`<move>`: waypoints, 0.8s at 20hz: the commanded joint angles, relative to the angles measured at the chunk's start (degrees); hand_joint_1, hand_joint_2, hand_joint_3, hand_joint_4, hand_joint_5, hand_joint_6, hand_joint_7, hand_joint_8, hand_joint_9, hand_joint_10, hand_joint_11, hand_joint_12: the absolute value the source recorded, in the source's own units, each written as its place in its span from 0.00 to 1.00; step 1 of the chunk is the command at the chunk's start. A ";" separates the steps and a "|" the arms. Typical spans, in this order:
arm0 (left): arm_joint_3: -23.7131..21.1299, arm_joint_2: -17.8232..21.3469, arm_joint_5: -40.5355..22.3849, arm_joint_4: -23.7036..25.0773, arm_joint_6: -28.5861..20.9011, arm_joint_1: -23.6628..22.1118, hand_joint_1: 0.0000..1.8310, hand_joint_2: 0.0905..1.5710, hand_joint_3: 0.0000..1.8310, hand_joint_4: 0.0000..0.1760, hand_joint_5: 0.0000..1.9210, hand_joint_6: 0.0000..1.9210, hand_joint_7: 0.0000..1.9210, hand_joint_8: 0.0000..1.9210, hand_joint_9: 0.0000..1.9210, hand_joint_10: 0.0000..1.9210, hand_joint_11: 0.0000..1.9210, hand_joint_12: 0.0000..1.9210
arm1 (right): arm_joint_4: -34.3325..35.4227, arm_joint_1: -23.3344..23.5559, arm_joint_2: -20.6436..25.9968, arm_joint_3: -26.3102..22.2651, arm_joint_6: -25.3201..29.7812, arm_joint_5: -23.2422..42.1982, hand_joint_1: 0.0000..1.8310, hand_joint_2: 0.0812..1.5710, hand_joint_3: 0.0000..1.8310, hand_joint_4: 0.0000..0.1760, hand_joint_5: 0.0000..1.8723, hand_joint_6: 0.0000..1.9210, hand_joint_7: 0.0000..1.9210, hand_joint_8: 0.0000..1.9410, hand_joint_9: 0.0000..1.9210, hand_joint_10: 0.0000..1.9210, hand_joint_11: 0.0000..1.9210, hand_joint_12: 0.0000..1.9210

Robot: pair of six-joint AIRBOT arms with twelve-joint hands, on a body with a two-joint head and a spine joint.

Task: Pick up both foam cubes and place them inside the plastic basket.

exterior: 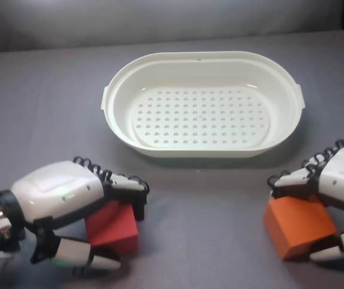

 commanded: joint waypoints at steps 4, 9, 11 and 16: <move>-0.15 2.13 -12.92 -3.17 3.24 -4.54 0.73 0.80 0.00 0.00 0.33 0.61 0.34 0.82 0.39 0.89 0.40 0.93 | 1.07 4.23 3.30 -0.84 -1.03 12.59 0.73 0.78 0.00 0.00 0.32 0.74 0.39 0.69 0.39 0.80 0.27 0.84; 7.93 -3.30 -7.13 -6.92 5.45 -15.40 0.74 0.75 0.00 0.00 0.36 0.69 0.43 0.62 0.41 0.76 0.35 0.81 | 7.80 11.85 -0.23 4.05 -9.39 10.20 0.73 0.79 0.00 0.00 0.30 0.75 0.39 0.70 0.38 0.80 0.27 0.84; 11.49 -6.10 -1.66 -7.10 5.41 -19.31 0.74 0.75 0.00 0.00 0.35 0.69 0.44 0.62 0.42 0.75 0.36 0.79 | 10.12 13.79 -3.05 7.40 -9.48 7.99 0.73 0.79 0.00 0.00 0.31 0.73 0.39 0.71 0.38 0.81 0.27 0.85; 19.74 -12.53 7.00 -12.26 5.50 -21.26 0.44 0.74 0.00 0.01 0.09 0.35 0.15 0.33 0.10 0.60 0.04 0.99 | 14.21 17.75 -10.39 15.92 -9.48 0.70 0.04 0.78 0.00 0.28 0.00 0.12 0.02 0.21 0.01 0.44 0.00 0.92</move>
